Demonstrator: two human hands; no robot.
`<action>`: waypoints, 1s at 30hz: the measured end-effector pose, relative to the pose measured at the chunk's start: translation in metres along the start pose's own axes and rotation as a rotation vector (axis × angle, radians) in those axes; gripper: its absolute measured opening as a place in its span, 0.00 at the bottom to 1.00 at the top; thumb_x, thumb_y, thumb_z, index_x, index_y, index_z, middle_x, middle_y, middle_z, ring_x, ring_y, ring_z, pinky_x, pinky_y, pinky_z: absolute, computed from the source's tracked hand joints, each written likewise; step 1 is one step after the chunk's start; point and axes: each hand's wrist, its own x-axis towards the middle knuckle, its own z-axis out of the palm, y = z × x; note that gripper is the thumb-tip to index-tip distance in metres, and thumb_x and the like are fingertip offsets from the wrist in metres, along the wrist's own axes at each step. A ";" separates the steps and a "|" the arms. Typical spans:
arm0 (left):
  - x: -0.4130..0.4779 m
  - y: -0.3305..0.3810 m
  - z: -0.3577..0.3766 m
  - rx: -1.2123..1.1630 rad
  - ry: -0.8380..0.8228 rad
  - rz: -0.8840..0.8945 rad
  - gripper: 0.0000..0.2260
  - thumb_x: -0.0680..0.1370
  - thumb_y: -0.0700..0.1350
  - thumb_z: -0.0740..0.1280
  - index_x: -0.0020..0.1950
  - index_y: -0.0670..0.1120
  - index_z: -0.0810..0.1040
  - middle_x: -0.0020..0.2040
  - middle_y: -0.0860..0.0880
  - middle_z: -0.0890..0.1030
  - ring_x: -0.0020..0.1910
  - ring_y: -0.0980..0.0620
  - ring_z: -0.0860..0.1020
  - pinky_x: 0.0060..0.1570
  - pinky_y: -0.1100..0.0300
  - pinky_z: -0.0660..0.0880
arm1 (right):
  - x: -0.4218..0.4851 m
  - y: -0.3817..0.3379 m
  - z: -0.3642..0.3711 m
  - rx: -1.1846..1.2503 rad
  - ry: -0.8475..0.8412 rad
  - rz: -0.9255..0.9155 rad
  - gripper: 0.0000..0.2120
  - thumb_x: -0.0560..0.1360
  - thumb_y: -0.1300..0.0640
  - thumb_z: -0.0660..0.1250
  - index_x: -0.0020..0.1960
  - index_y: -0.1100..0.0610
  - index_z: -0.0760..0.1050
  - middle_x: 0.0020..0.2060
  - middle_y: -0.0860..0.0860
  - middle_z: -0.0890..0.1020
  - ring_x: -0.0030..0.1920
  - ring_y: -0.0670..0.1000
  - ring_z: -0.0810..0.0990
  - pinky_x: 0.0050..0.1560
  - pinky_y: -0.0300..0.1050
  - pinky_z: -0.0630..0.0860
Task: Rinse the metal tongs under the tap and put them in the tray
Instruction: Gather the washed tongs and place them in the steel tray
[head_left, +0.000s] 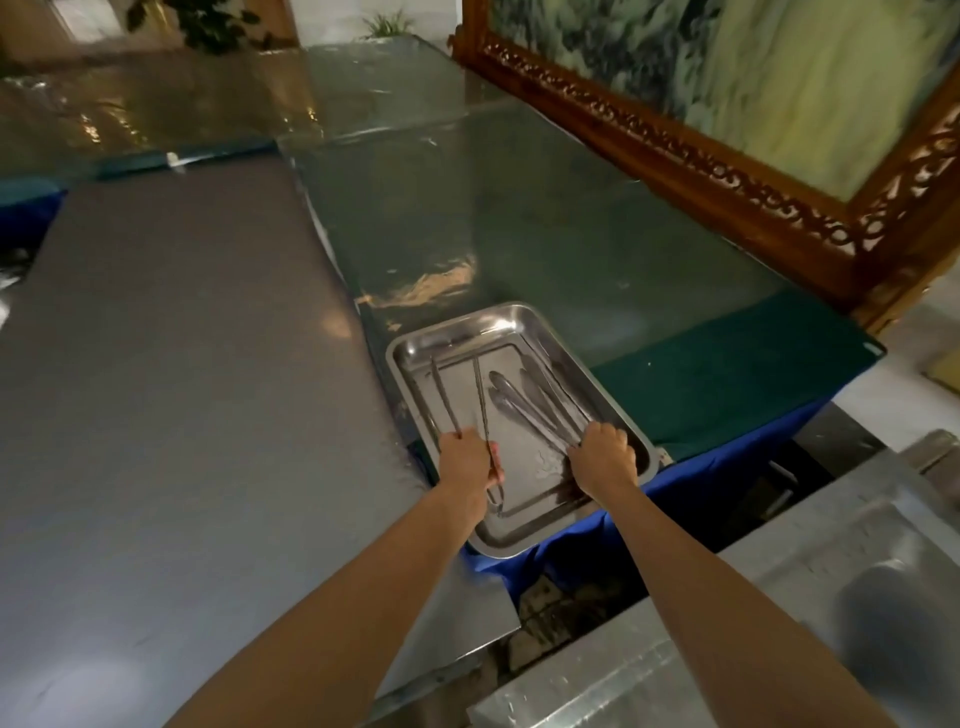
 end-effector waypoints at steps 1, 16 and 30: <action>0.000 -0.001 0.002 -0.014 -0.016 -0.005 0.07 0.82 0.42 0.54 0.57 0.43 0.66 0.36 0.46 0.74 0.31 0.53 0.70 0.28 0.61 0.70 | 0.000 0.000 0.000 -0.008 0.015 -0.005 0.23 0.79 0.50 0.55 0.69 0.63 0.60 0.67 0.59 0.68 0.66 0.57 0.67 0.64 0.50 0.68; 0.001 -0.022 0.014 -0.130 -0.187 -0.211 0.09 0.80 0.38 0.57 0.41 0.40 0.73 0.38 0.43 0.76 0.35 0.50 0.74 0.36 0.60 0.71 | -0.056 -0.039 -0.007 0.478 -0.123 -0.253 0.10 0.78 0.55 0.60 0.51 0.61 0.76 0.50 0.58 0.77 0.46 0.53 0.77 0.46 0.43 0.74; 0.014 0.011 -0.019 0.645 -0.227 0.195 0.18 0.79 0.37 0.56 0.69 0.37 0.65 0.64 0.37 0.73 0.59 0.43 0.74 0.59 0.51 0.70 | -0.067 -0.069 0.022 0.223 -0.064 -0.078 0.17 0.76 0.53 0.63 0.59 0.62 0.68 0.59 0.58 0.73 0.59 0.57 0.74 0.58 0.47 0.72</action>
